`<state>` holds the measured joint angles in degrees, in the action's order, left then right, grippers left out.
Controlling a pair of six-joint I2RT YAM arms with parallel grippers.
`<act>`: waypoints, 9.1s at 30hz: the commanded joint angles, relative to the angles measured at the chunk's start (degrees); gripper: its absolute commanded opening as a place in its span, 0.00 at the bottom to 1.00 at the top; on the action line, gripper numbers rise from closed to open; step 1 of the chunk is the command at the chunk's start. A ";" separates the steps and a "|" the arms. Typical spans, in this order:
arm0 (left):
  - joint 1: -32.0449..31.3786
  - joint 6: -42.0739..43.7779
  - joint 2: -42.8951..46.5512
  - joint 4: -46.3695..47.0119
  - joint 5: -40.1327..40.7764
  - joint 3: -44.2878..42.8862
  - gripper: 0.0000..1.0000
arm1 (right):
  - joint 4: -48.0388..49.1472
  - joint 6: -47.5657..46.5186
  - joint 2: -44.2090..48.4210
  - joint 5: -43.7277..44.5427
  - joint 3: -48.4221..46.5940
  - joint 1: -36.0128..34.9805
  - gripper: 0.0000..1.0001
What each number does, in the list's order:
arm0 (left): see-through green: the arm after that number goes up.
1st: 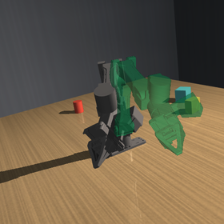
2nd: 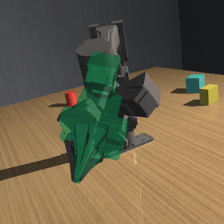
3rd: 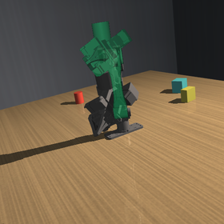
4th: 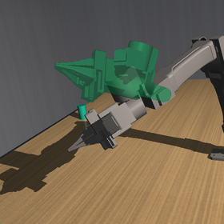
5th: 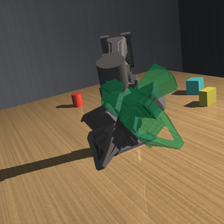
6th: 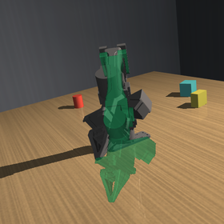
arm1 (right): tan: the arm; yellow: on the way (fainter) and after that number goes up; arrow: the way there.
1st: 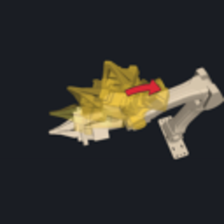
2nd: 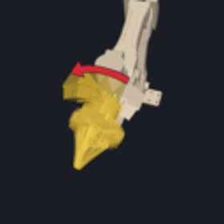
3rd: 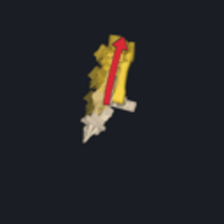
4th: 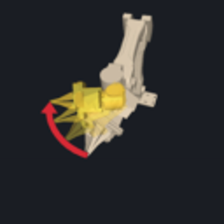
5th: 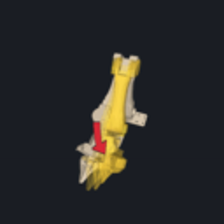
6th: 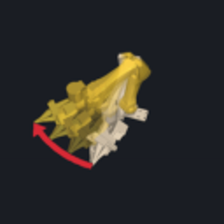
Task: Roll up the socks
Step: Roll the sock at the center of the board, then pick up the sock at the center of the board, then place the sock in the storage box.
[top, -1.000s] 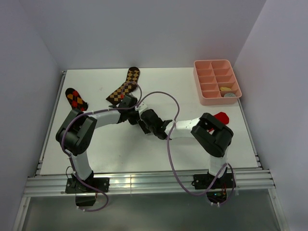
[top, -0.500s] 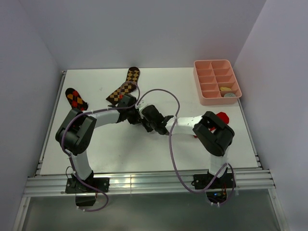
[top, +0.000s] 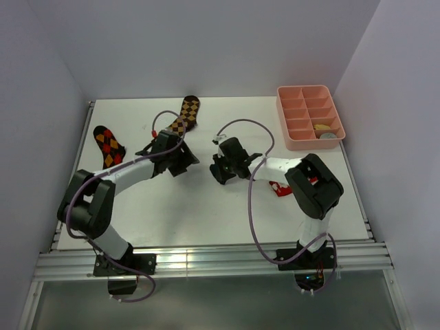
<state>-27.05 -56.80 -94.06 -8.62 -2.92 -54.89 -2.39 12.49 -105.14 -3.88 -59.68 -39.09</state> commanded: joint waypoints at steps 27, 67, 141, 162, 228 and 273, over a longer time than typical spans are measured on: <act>-0.63 -2.08 7.25 10.81 -6.84 6.56 0.70 | -1.83 7.81 -3.49 -20.20 5.54 10.18 0.00; -7.75 -16.95 -15.54 22.07 0.98 3.13 0.01 | 1.25 4.74 0.10 -16.17 6.86 9.04 0.16; -9.43 -7.10 -13.34 11.79 -0.16 -4.52 0.00 | 1.16 -13.37 -1.12 15.83 1.76 -9.86 0.27; 2.17 -5.09 15.98 -1.55 9.95 2.25 0.87 | -9.37 -0.38 14.07 9.95 2.21 2.95 0.00; 12.63 22.17 33.33 -13.00 44.32 -2.06 0.99 | -29.77 37.96 -19.31 5.01 -44.12 48.76 0.16; 12.63 21.90 34.56 -13.44 43.79 -2.06 0.99 | -33.38 27.33 -7.63 1.07 -43.07 44.81 0.51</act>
<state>-14.22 -35.57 -60.88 -23.31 40.73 -57.32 -36.84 42.28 -119.94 -2.70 -102.83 6.87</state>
